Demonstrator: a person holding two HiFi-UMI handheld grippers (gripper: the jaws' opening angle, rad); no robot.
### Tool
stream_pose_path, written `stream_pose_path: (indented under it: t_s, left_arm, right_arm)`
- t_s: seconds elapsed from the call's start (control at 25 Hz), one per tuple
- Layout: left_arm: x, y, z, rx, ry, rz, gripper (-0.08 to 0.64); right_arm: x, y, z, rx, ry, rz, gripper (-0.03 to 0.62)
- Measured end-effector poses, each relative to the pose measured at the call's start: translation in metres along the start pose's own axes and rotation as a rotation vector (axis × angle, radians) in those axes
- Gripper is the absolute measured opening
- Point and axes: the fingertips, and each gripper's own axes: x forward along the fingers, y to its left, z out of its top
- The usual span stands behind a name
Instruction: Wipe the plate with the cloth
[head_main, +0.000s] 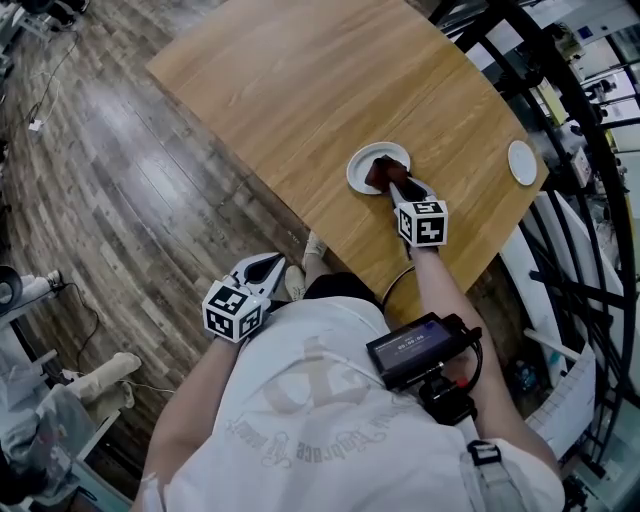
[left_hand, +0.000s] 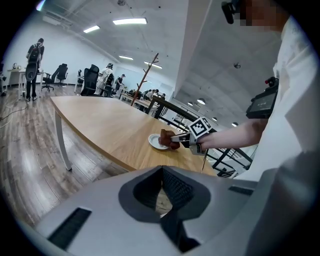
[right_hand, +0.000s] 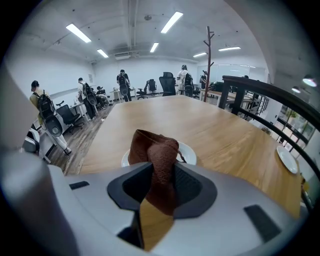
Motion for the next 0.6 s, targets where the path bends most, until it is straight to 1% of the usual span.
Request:
stream_pose_path:
  t_s: [0.16,0.28,0.44,0.6]
  left_arm:
    - [-0.003,0.005,-0.001,-0.015,-0.004,0.019,0.012]
    - [-0.009,0.012,-0.004,-0.031,-0.005,0.037,0.012]
    - [-0.015,0.014,-0.006,-0.053,-0.006,0.061,0.012]
    - [-0.019,0.020,-0.006,-0.069,-0.012,0.077,0.012]
  right_arm:
    - [0.012,-0.004,0.004,-0.014,0.010,-0.006,0.123]
    - [0.025,-0.003,0.018,-0.021,-0.002,-0.015,0.123]
    - [0.042,-0.007,0.039,0.020,-0.018,-0.020,0.123]
    - [0.052,-0.014,0.049,0.060,-0.023,-0.029,0.123]
